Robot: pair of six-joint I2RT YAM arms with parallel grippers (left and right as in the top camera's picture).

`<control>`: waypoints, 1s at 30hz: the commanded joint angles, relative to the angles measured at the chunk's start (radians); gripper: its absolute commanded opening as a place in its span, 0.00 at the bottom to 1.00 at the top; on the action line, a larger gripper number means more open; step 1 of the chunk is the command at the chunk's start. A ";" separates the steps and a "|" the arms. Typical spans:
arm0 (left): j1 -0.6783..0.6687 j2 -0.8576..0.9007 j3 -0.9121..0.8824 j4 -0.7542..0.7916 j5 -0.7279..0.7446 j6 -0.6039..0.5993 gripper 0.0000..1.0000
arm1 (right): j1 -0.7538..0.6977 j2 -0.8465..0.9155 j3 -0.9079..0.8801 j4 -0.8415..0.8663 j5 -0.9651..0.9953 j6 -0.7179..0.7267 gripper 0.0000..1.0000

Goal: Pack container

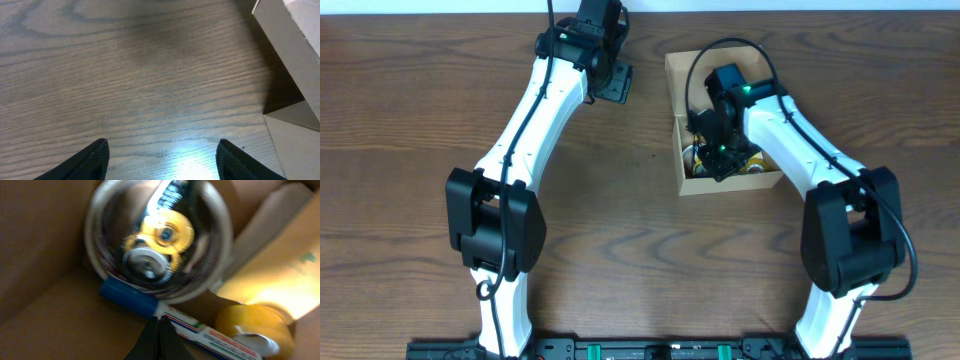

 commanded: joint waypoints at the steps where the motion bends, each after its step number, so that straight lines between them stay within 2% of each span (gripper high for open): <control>1: 0.004 -0.041 -0.008 -0.003 0.000 0.011 0.69 | 0.026 0.002 -0.006 0.002 -0.031 0.027 0.01; 17: 0.004 -0.041 -0.008 -0.003 -0.001 0.011 0.69 | 0.078 0.002 -0.006 0.027 -0.063 0.033 0.01; 23: 0.019 -0.042 -0.008 0.009 -0.158 0.011 0.70 | 0.105 0.002 -0.006 0.034 -0.063 0.033 0.01; 30: 0.089 -0.045 -0.008 0.005 -0.162 0.011 0.70 | 0.135 0.002 -0.006 0.053 -0.064 0.033 0.01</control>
